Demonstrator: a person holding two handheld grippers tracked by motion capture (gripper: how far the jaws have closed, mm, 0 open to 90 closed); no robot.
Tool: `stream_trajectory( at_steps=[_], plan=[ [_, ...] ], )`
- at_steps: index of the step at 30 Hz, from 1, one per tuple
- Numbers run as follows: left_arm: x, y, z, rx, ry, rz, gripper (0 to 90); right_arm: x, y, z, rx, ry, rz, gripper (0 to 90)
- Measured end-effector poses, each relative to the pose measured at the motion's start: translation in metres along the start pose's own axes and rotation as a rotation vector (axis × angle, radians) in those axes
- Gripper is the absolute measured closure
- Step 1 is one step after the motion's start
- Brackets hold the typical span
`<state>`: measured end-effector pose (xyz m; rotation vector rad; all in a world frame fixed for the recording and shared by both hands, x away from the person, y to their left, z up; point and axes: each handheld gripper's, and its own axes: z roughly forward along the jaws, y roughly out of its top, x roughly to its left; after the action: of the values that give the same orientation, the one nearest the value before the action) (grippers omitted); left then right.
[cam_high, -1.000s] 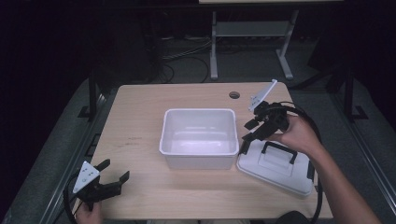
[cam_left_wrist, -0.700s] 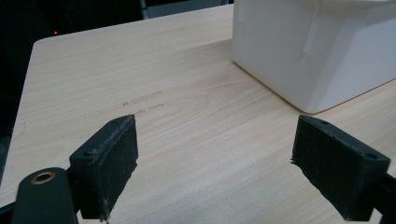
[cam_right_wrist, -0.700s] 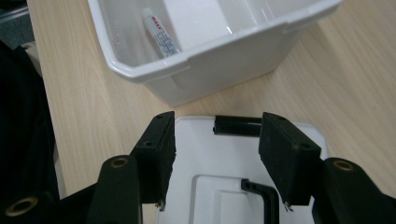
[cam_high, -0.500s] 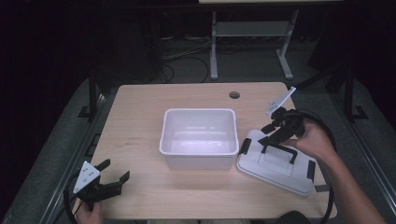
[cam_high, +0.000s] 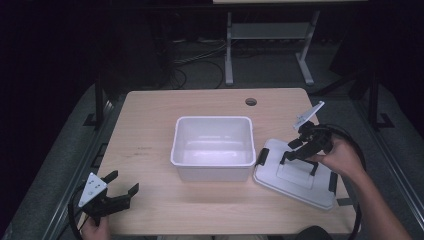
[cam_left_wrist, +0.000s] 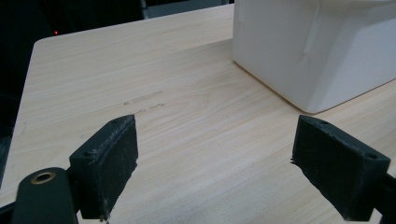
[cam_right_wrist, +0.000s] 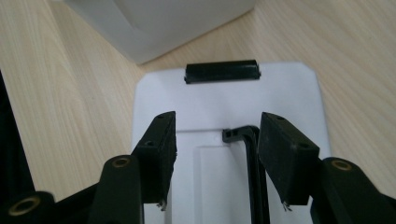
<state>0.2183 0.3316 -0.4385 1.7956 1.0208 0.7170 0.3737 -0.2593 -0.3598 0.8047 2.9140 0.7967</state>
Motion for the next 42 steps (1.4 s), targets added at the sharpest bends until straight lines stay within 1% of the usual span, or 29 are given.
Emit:
stream_trajectory(
  at_steps=[5,11,15,19,22,24,26,30,34,39,42],
  plan=[
    [0.000,0.000,0.000,0.001,0.000,-0.001,13.4,-0.005,-0.011,0.007,0.015,-0.005,0.022,47.3],
    [-0.001,0.000,0.001,0.003,0.000,0.003,13.4,-0.012,-0.022,0.009,0.021,-0.013,0.049,48.4],
    [-0.001,0.000,0.001,0.005,-0.001,0.002,13.4,-0.017,-0.028,0.011,0.035,-0.024,0.059,49.1],
    [-0.001,0.000,0.001,0.006,-0.001,0.005,13.4,-0.021,-0.033,0.013,0.034,-0.027,0.071,51.1],
    [-0.001,0.000,0.001,0.006,-0.002,0.004,13.4,-0.023,-0.037,0.015,0.032,-0.024,0.072,54.6],
    [-0.001,0.000,0.001,0.006,-0.001,0.004,13.4,-0.024,-0.038,0.017,0.042,-0.018,0.076,57.0],
    [-0.001,0.000,0.001,0.006,-0.001,0.005,13.4,-0.024,-0.040,0.019,0.033,-0.015,0.075,60.0],
    [-0.001,0.000,0.001,0.007,0.000,0.003,13.4,-0.025,-0.043,0.021,0.027,0.001,0.074,69.3],
    [-0.001,0.000,0.001,0.006,0.000,0.003,13.4,-0.025,-0.044,0.021,0.024,0.012,0.061,79.1],
    [-0.001,0.000,0.000,0.005,0.001,0.000,13.4,-0.024,-0.044,0.020,0.020,0.016,0.053,80.4],
    [-0.001,0.000,0.000,0.005,0.003,0.001,13.4,-0.023,-0.045,0.020,0.010,0.029,0.044,82.5]
  ],
)
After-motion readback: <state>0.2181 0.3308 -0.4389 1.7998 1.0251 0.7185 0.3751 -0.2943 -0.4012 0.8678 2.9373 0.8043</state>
